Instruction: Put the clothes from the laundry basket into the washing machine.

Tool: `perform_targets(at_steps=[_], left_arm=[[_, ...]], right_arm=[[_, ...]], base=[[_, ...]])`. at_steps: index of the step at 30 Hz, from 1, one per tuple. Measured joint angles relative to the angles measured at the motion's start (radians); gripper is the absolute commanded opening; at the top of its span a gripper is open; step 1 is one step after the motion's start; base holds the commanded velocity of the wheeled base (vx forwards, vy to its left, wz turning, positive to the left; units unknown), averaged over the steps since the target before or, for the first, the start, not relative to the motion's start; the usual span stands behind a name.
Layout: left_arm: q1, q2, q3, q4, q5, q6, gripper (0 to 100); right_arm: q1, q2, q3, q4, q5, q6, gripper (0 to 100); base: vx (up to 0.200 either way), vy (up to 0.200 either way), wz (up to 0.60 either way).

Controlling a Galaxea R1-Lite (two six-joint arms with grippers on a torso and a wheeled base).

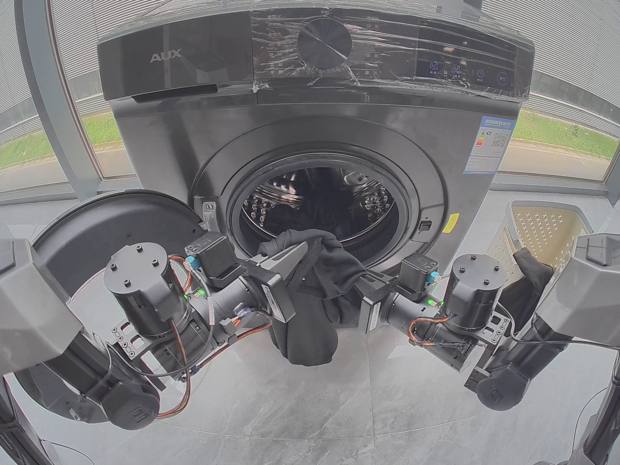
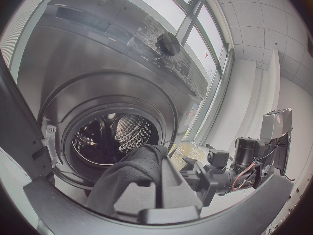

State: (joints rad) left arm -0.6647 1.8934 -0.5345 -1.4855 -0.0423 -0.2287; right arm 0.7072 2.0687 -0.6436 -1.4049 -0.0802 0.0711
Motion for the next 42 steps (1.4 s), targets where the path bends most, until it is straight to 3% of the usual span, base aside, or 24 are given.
perform_targets(at_steps=[8, 17, 26, 33, 42], left_arm=[[0.013, 0.010, 0.007, 0.004, 0.013, -0.013, 100], [0.042, 0.015, 0.056, 0.010, 0.013, -0.011, 100], [0.046, 0.067, 0.072, -0.004, 0.013, 0.001, 100], [0.057, 0.162, 0.073, -0.060, 0.008, 0.050, 100], [0.065, 0.247, 0.094, -0.066, 0.002, 0.075, 100]], right_arm=[[-0.023, -0.058, 0.053, 0.015, -0.009, 0.010, 0], [-0.106, -0.095, 0.047, 0.017, -0.011, 0.014, 0], [-0.103, -0.121, 0.043, 0.015, 0.003, 0.013, 0], [-0.071, -0.180, 0.079, 0.014, 0.031, 0.011, 0], [-0.061, -0.226, 0.095, 0.010, 0.042, 0.010, 0]], base=[[0.000, 0.000, 0.00], [0.000, 0.000, 0.00], [0.000, 0.000, 0.00], [0.000, 0.000, 0.00], [0.000, 0.000, 0.00]])
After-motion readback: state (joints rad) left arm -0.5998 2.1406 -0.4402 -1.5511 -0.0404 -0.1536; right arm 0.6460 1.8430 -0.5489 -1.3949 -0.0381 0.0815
